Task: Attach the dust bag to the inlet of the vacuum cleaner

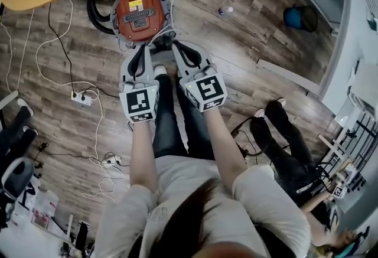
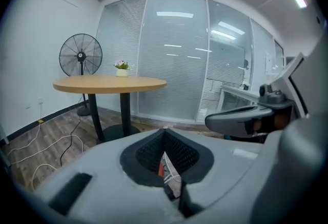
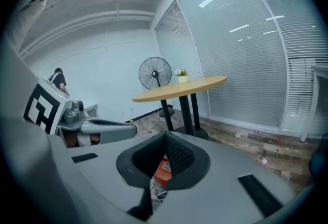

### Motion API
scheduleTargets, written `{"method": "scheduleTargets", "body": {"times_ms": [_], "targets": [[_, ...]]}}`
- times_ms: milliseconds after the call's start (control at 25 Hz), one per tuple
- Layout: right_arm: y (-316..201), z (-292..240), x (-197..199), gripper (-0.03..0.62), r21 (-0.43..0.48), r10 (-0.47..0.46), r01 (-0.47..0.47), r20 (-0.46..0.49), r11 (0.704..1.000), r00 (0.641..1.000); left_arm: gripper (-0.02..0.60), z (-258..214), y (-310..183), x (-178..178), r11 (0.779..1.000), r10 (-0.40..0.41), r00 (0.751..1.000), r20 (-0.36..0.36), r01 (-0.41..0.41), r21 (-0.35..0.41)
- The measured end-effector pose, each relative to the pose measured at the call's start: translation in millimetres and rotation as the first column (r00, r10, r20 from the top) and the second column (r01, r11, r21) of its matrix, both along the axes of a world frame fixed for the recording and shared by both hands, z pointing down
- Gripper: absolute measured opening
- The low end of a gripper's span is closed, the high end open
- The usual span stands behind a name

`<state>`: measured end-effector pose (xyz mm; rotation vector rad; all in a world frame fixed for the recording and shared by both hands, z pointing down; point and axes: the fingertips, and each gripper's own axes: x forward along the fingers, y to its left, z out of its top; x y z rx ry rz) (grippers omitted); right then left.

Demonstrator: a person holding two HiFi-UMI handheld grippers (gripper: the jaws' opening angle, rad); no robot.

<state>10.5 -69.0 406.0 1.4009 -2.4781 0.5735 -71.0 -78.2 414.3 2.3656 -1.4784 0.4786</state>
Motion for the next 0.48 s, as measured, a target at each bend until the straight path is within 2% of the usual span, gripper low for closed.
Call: {"method": "scheduleTargets", "body": {"times_ms": [160,480], "targets": [[2,-43,5,0.005,0.036,0.013,-0.014,0.028,0.999,1.000,0.017,-40,1,-2,0.999,-0.022,0.999,-0.029,0.023,0.025],[11,-122,10,0.005,0.119,0.021,-0.027,0.056,0.992,0.998,0.015,-115,10,2,0.995,0.000,0.996,-0.085,0.008,0.104]]}}
